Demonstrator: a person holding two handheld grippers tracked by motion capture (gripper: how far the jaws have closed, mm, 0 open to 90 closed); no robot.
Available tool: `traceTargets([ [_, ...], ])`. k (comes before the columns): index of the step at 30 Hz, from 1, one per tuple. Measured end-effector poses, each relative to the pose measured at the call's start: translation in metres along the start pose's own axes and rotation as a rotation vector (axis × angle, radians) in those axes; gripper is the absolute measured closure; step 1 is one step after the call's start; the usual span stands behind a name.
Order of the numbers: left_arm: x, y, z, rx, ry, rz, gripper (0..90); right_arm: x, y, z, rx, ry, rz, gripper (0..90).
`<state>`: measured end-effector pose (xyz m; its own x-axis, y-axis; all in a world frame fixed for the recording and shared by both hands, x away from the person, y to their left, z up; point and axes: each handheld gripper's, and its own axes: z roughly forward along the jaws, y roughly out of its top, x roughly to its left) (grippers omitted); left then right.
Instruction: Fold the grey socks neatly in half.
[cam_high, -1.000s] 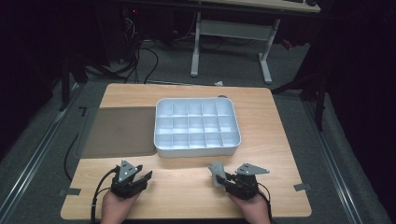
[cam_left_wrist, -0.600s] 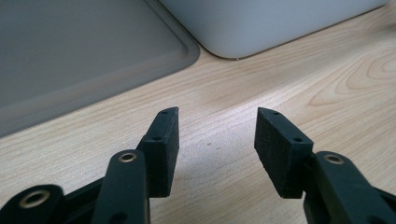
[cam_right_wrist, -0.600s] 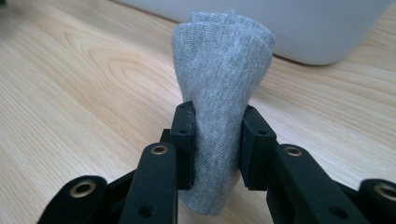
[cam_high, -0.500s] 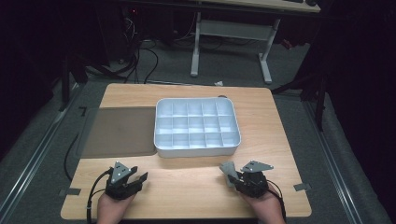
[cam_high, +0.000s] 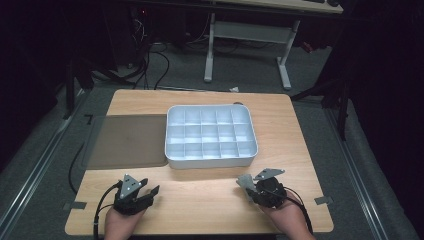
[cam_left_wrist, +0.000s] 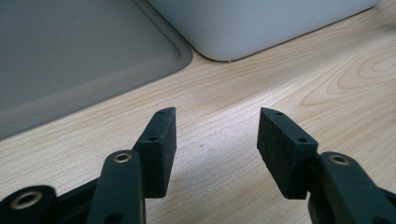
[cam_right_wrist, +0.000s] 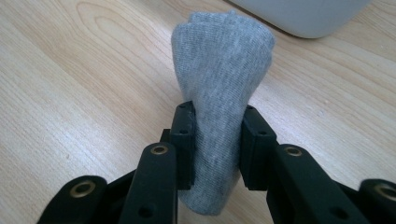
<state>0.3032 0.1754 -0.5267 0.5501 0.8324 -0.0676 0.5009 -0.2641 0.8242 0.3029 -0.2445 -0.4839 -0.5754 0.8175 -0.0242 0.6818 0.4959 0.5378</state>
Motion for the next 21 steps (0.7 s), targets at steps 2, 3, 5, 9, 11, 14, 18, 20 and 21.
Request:
traceTargets([
  [2,0.000,0.000,0.000,-0.001,-0.001,0.000,47.7,-0.002,0.003,-0.002,0.022,-0.005,-0.015,71.9],
  [3,0.000,0.000,0.000,0.000,-0.002,0.000,47.7,-0.002,0.004,-0.002,0.033,-0.008,-0.017,71.9],
  [5,-0.001,0.000,0.000,0.002,-0.004,0.003,47.6,-0.004,0.007,-0.004,0.059,-0.006,-0.018,71.9],
  [9,-0.004,0.000,0.001,0.010,-0.002,0.021,47.4,-0.007,0.012,-0.004,0.104,-0.008,-0.036,71.9],
  [11,-0.005,0.000,0.002,0.008,0.001,0.025,47.3,-0.008,0.014,-0.005,0.123,-0.009,-0.039,71.9],
  [14,-0.005,0.000,0.001,0.006,0.002,0.026,47.2,-0.010,0.017,-0.004,0.151,-0.016,-0.050,71.9],
  [18,-0.005,0.000,0.002,0.006,-0.002,0.025,47.1,-0.009,0.019,-0.003,0.176,-0.016,-0.063,71.9],
  [20,-0.005,0.000,0.002,0.007,-0.004,0.026,47.1,-0.009,0.020,-0.003,0.184,-0.012,-0.061,71.9],
  [21,-0.006,0.000,0.002,0.007,-0.004,0.026,46.9,-0.010,0.021,-0.003,0.186,-0.008,-0.063,71.9],
])
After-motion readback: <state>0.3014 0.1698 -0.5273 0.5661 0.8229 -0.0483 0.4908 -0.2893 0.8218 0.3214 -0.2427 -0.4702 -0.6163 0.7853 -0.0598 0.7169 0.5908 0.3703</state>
